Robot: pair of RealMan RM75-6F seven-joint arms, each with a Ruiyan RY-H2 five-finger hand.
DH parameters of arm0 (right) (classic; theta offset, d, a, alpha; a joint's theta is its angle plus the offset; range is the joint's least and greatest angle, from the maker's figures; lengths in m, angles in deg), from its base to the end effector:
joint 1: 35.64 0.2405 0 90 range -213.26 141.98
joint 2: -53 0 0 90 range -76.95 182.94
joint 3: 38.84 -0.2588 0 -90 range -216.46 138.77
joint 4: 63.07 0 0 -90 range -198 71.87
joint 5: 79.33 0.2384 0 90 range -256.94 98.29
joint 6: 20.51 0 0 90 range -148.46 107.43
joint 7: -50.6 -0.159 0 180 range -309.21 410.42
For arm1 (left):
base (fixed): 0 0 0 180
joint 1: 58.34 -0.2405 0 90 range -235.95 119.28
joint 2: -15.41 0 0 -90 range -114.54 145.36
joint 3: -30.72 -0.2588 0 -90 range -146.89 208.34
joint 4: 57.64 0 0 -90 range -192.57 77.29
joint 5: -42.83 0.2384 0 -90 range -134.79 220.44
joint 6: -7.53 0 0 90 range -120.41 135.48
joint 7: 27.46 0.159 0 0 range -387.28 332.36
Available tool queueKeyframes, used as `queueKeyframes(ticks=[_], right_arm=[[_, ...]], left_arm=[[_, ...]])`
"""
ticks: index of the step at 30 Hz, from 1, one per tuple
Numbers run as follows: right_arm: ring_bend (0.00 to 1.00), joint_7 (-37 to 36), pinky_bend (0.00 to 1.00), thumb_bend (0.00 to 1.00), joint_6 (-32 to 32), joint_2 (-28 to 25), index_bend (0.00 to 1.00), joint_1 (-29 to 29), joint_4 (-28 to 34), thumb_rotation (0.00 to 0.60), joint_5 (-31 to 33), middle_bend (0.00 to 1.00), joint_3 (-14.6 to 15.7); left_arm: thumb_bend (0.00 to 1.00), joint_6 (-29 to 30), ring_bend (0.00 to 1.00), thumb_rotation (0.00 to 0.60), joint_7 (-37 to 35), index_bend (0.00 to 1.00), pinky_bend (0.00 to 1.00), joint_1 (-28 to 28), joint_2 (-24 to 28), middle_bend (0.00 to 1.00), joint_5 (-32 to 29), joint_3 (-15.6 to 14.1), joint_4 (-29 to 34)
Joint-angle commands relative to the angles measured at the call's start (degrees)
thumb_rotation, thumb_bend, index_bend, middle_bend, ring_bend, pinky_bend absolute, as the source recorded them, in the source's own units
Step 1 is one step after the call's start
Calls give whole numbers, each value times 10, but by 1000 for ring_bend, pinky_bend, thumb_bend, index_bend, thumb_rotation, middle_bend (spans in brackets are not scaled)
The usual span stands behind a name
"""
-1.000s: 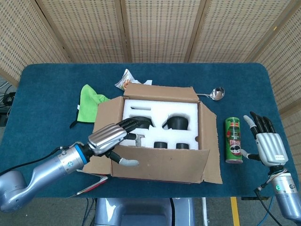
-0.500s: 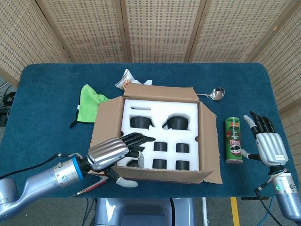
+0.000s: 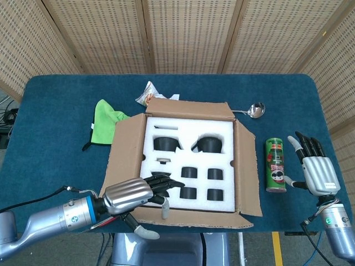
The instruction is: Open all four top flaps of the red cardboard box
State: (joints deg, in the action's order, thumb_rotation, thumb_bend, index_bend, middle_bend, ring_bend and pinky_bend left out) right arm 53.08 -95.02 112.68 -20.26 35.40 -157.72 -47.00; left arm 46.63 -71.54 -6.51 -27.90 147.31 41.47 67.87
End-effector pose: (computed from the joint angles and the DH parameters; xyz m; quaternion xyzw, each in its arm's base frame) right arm -0.2820 -0.2732 0.1428 0.6156 -0.3870 0.3975 0.5597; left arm -0.0115 0.2534 0.0848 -0.8161 -0.4332 -0.3822 0.0171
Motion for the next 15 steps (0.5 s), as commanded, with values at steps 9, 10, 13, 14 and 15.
queueKeyframes(ticks=[9, 10, 13, 14, 15], right_arm=[[0, -4, 0, 156, 2, 0, 0, 0, -3, 600, 1, 0, 0], [0, -4, 0, 156, 2, 0, 0, 1, -3, 600, 1, 0, 0], [0, -5, 0, 156, 3, 1, 0, 1, -4, 600, 1, 0, 0], [0, -5, 0, 156, 3, 1, 0, 1, -4, 600, 1, 0, 0], [0, -5, 0, 156, 3, 1, 0, 1, -4, 600, 1, 0, 1]], left_arm=[[71, 12, 0, 131, 24, 459, 0, 13, 4, 0, -8, -18, -34], [71, 10, 0, 131, 34, 459, 0, 12, 2, 0, -13, -19, -37], [71, 5, 0, 129, 73, 459, 0, 10, -6, 0, -29, -19, -46], [71, 6, 0, 130, 89, 459, 0, 7, -9, 0, -35, -18, -50], [71, 10, 0, 130, 111, 459, 0, 3, -11, 0, -41, -17, -56]])
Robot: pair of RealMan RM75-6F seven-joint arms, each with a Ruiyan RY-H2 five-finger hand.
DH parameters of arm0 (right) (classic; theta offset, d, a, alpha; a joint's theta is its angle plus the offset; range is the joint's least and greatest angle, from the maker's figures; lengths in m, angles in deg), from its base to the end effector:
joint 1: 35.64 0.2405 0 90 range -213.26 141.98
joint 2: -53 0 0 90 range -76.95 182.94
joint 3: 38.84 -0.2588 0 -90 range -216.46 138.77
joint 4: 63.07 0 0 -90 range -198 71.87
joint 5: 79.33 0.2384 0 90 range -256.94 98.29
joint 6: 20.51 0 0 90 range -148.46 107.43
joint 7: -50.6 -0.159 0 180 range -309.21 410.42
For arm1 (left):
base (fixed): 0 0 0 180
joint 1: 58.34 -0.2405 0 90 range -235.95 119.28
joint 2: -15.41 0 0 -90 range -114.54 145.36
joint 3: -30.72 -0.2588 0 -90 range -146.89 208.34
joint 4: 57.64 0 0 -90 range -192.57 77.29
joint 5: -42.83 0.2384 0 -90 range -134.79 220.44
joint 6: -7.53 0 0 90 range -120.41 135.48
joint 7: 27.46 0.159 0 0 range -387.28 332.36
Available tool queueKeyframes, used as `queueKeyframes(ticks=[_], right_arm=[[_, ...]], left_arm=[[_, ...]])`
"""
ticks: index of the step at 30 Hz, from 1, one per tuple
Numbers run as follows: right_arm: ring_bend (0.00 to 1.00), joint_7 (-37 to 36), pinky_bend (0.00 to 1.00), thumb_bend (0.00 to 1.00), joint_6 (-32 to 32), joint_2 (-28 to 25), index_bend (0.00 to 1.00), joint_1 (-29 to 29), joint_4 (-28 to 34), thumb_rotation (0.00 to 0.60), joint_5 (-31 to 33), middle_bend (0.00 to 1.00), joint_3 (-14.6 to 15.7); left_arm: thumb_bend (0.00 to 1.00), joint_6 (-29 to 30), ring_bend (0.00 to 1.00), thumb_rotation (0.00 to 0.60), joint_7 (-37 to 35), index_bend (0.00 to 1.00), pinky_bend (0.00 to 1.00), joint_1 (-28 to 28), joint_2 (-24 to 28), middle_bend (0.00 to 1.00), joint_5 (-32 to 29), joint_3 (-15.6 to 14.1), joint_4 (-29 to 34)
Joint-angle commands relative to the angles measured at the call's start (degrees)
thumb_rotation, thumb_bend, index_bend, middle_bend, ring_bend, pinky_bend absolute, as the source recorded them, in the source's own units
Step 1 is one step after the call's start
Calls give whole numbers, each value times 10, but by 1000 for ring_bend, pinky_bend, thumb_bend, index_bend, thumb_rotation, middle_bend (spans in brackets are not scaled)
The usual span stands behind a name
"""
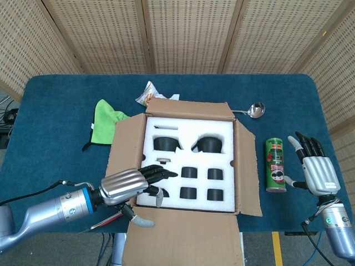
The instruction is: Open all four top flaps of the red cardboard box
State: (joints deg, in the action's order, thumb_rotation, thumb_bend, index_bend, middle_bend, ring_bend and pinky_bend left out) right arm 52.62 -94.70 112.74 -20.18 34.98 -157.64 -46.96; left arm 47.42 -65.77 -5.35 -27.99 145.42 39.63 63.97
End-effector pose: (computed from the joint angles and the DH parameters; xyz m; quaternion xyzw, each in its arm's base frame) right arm -0.2839 -0.2739 0.1425 0.6155 -0.3894 0.3964 0.5589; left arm -0.0269 0.2750 0.0877 -0.8334 -0.3981 -0.3770 0.0699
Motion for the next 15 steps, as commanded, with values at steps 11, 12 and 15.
queueKeyframes(ticks=[11, 12, 15], right_arm=[[0, -4, 0, 156, 2, 5, 0, 1, -11, 600, -1, 0, 0], [0, -4, 0, 156, 2, 6, 0, 2, -12, 600, -1, 0, 1], [0, -4, 0, 156, 3, 8, 0, 2, -15, 600, -2, 0, 0]], left_arm=[[76, 133, 0, 123, 359, 387, 0, -125, -53, 0, -137, -8, -63], [76, 155, 0, 123, 385, 374, 0, -140, -59, 0, -147, -10, -66], [76, 208, 0, 124, 437, 326, 0, -176, -75, 0, -166, -18, -71]])
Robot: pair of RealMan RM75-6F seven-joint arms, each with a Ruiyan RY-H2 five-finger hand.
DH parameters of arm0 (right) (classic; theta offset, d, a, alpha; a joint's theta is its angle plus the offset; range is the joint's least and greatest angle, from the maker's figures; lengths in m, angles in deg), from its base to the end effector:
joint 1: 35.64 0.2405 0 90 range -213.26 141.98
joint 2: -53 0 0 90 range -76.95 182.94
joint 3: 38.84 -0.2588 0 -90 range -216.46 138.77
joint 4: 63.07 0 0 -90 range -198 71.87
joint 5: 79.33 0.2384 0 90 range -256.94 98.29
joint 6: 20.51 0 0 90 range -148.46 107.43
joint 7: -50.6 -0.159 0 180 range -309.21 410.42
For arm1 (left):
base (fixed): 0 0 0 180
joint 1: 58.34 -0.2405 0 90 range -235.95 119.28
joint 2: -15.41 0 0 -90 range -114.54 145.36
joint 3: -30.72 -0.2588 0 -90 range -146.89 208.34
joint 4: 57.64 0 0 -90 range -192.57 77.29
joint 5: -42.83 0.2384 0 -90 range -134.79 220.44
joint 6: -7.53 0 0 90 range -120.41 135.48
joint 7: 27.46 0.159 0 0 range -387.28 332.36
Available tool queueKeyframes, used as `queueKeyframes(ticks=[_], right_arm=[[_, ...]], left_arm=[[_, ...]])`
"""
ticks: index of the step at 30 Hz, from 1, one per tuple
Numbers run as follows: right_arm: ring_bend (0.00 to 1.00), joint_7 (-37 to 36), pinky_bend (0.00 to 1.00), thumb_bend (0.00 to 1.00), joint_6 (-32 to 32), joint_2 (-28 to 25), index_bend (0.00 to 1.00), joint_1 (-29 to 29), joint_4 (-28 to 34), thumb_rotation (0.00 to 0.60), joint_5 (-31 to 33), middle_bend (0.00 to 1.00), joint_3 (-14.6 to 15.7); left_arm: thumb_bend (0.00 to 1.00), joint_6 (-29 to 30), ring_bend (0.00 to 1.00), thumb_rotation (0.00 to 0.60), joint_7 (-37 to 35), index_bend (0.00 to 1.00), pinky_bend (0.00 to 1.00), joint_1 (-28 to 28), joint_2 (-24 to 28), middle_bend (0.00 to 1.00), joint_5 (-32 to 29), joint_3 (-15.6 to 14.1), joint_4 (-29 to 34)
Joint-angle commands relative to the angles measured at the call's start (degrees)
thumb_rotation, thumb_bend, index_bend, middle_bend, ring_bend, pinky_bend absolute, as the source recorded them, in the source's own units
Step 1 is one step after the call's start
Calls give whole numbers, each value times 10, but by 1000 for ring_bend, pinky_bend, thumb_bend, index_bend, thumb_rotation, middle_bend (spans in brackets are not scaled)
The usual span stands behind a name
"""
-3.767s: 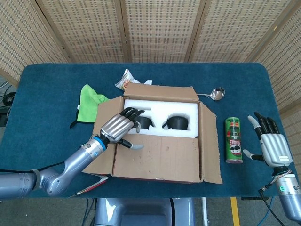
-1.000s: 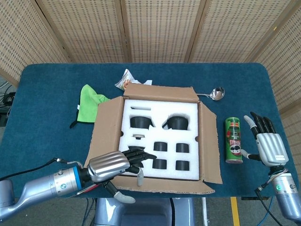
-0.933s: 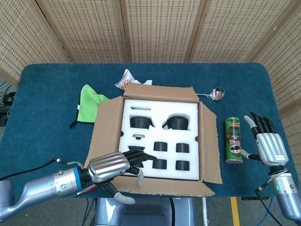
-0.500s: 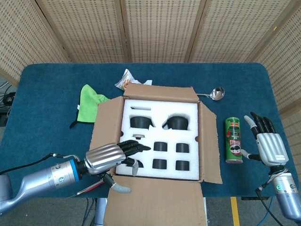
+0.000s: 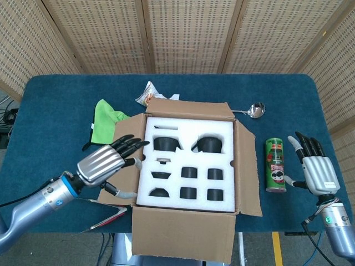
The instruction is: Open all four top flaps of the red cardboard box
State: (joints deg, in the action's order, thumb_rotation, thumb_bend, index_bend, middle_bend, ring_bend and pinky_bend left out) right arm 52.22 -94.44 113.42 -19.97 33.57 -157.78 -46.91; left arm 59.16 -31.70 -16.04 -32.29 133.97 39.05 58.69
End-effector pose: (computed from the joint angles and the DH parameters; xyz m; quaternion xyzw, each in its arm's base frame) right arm -0.2877 -0.2761 0.1408 0.6171 -0.3879 0.3945 0.5596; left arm -0.0855 0.3035 0.1056 -0.8226 -0.2824 -0.4102 0.2745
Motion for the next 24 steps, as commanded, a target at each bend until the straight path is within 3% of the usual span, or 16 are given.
queueKeyframes(ticks=[1, 17, 24], right_arm=[[0, 0, 0, 156, 0, 1, 0, 0, -2, 600, 0, 0, 0], [0, 5, 0, 156, -3, 12, 0, -5, -18, 600, 8, 0, 3], [0, 7, 0, 156, -20, 24, 0, -14, -29, 600, 13, 0, 1]], left_arm=[[76, 101, 0, 124, 103, 317, 0, -77, -35, 0, -55, -14, -21], [97, 264, 0, 131, 136, 285, 0, -226, -47, 0, -82, -66, -80], [96, 341, 0, 129, 128, 284, 0, -293, -84, 0, -76, -86, -118]])
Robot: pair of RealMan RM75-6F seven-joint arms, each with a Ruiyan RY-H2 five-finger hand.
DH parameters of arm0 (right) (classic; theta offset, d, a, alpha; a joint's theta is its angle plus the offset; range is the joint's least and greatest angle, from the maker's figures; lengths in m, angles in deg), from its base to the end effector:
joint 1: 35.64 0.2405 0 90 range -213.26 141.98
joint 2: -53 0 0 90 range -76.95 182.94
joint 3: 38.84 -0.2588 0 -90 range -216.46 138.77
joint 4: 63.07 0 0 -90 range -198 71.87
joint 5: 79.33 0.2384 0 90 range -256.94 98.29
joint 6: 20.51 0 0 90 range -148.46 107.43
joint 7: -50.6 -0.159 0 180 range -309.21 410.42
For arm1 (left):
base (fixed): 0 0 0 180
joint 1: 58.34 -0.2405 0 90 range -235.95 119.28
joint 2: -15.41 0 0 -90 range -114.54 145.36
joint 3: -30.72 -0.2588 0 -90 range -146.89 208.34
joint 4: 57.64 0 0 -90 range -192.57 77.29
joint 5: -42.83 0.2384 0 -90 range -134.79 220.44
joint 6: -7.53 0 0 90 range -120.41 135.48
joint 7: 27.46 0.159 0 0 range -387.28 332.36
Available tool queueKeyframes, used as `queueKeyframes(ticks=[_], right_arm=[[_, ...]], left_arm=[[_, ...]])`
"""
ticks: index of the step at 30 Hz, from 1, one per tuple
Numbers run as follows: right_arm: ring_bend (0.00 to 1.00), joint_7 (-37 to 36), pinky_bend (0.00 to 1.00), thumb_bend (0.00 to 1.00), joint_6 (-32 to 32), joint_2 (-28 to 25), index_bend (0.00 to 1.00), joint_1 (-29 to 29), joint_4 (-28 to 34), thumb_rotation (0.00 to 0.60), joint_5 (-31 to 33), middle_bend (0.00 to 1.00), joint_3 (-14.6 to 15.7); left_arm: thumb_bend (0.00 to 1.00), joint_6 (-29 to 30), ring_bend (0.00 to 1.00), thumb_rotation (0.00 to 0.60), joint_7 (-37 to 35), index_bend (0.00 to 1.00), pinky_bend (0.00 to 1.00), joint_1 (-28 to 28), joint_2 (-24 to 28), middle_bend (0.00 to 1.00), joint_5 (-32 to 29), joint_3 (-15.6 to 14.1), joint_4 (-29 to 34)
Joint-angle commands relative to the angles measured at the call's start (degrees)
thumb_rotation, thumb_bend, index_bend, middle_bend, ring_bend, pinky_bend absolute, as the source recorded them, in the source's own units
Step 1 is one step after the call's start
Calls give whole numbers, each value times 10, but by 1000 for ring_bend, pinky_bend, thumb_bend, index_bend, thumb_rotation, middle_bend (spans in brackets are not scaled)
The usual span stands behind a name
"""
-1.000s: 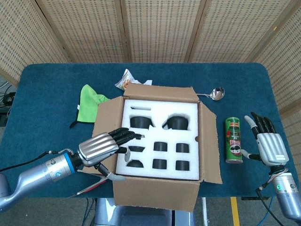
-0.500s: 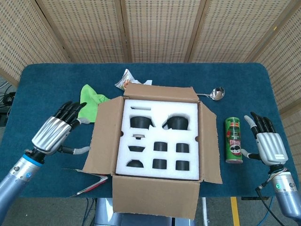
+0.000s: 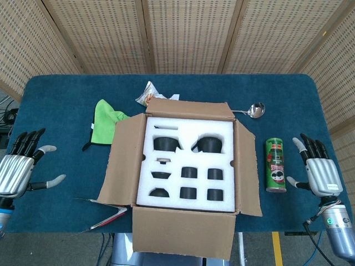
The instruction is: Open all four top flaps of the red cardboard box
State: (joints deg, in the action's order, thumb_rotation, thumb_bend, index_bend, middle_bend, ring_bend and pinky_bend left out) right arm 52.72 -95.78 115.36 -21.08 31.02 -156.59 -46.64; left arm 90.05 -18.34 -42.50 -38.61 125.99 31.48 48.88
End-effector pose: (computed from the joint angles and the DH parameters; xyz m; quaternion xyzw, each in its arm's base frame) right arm -0.3026 -0.2715 0.1388 0.6037 -0.3895 0.3860 0.5787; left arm -0.2567 0.2390 0.1562 -0.6519 -0.3338 -0.3854 0.5613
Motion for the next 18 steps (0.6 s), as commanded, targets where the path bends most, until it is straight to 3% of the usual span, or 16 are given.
queueKeyframes(ticks=[1, 8, 18], right_arm=[[0, 3, 0, 156, -10, 6, 0, -5, -4, 600, 2, 0, -2], [0, 14, 0, 200, -36, 19, 0, -22, -3, 600, 7, 0, 0], [0, 17, 0, 208, -55, 28, 0, -41, -4, 600, -1, 0, 11]], left_arm=[[96, 41, 0, 130, -9, 284, 0, -35, -27, 0, 6, -11, -25], [95, 88, 0, 132, -3, 284, 0, -73, -58, 0, 16, -13, -54], [95, 84, 0, 130, -9, 284, 0, -93, -60, 0, 32, -25, -52]])
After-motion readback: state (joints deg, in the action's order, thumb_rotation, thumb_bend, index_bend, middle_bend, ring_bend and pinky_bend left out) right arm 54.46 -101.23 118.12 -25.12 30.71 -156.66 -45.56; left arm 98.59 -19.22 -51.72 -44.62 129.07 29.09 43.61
